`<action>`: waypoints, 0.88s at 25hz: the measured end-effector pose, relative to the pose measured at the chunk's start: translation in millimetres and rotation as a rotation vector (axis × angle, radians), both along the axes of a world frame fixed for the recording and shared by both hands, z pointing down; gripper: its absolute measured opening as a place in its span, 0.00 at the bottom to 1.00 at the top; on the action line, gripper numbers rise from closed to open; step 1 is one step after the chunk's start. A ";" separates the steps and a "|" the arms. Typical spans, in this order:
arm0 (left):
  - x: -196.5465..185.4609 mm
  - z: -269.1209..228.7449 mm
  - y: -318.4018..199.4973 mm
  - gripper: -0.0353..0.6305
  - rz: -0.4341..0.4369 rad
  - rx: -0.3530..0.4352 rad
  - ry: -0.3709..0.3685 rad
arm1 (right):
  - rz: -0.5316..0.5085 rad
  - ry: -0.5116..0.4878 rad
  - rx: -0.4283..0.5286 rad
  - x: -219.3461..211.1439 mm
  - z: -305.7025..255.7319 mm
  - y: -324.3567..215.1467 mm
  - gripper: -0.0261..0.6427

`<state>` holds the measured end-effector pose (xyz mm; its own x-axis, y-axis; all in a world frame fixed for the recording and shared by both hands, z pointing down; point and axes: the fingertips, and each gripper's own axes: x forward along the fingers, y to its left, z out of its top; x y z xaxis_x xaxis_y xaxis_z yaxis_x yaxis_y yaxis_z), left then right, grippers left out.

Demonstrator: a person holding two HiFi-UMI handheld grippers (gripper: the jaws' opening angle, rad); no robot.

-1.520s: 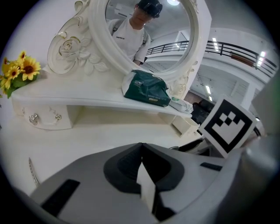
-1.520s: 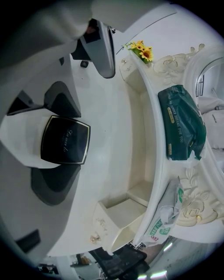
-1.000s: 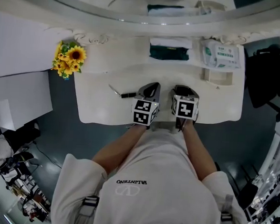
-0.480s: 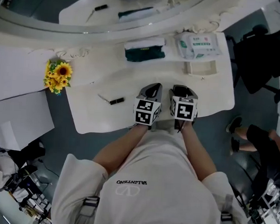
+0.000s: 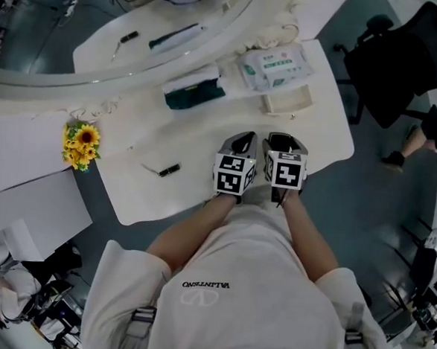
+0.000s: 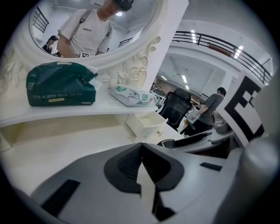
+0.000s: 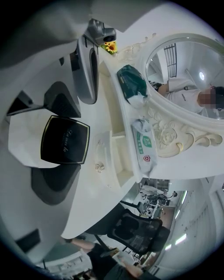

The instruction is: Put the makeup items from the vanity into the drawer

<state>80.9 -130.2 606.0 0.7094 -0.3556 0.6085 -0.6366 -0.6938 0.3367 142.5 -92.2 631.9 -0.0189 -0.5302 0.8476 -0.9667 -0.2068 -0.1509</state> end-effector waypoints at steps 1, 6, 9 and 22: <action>5.7 -1.3 1.4 0.05 0.009 0.002 0.001 | 0.008 0.001 0.004 4.8 -2.0 0.9 0.55; 28.6 -6.0 5.3 0.05 0.048 0.020 0.000 | 0.045 -0.012 0.025 23.3 -8.1 2.5 0.55; 39.2 -8.2 3.4 0.05 0.065 0.035 -0.002 | 0.057 -0.014 0.043 32.4 -13.7 -1.4 0.55; 74.8 -24.0 -30.1 0.05 0.084 0.104 -0.002 | 0.061 0.013 0.118 64.7 -36.9 -43.0 0.55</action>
